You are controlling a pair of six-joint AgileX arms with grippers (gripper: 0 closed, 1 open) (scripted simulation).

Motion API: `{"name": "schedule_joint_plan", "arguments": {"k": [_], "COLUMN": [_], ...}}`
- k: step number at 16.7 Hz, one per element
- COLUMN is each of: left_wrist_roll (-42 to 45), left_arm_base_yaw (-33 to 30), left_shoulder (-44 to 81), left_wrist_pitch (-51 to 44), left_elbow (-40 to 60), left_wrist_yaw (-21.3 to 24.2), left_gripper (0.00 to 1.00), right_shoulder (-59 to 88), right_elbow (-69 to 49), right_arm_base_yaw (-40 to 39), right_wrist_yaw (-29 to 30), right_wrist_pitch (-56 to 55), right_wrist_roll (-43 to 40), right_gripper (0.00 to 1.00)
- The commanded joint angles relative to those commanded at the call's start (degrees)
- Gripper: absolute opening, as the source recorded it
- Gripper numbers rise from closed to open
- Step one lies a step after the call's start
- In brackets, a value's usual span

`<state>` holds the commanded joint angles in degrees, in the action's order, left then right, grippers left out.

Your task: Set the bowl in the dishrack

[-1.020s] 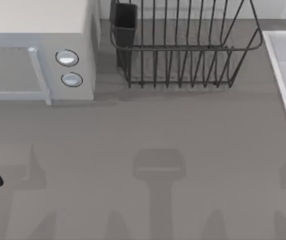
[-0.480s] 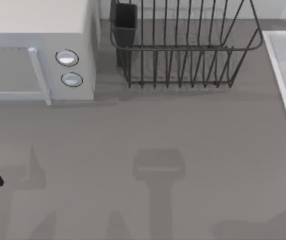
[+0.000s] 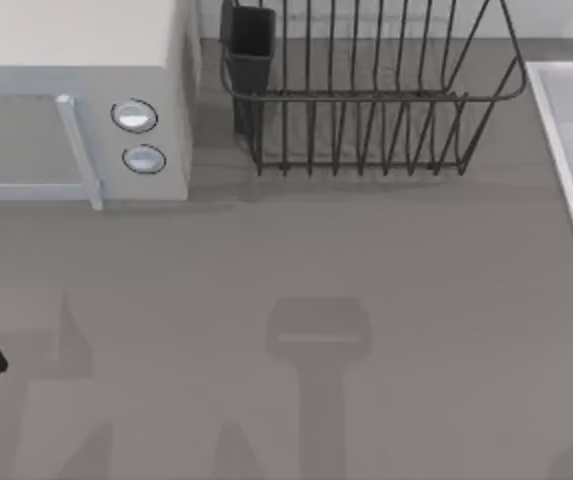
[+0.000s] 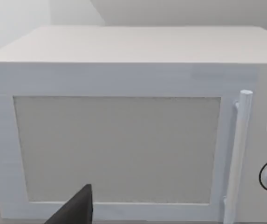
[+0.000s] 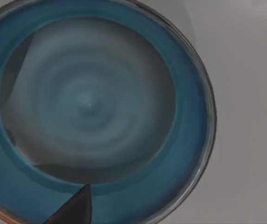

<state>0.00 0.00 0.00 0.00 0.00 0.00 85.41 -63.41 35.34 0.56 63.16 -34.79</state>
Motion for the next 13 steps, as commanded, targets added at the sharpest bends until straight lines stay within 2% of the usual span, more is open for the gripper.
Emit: {"name": "schedule_joint_plan", "arguments": {"k": [3, 7, 10, 13], "left_wrist_roll": [0.0, 0.0, 0.0, 0.0], "left_arm_base_yaw": [0.0, 0.0, 0.0, 0.0], "left_shoulder": [0.0, 0.0, 0.0, 0.0], "left_wrist_pitch": [0.0, 0.0, 0.0, 0.0], "left_elbow": [0.0, 0.0, 0.0, 0.0], "left_wrist_yaw": [0.0, 0.0, 0.0, 0.0], "left_gripper": [1.0, 1.0, 1.0, 1.0], "right_shoulder": [4.96, 5.54, 5.67, 7.45], "right_elbow": [-4.89, -5.61, -4.67, -0.76], "right_arm_base_yaw": [2.5, 2.86, 2.61, 2.6], "right_wrist_yaw": [-0.46, -0.55, -0.5, -0.55], "right_wrist_pitch": [4.3, 4.9, 3.85, -1.75], "right_wrist_roll": [-2.46, -2.81, -2.67, -2.51], "right_gripper": [1.0, 1.0, 1.0, 1.0]}}
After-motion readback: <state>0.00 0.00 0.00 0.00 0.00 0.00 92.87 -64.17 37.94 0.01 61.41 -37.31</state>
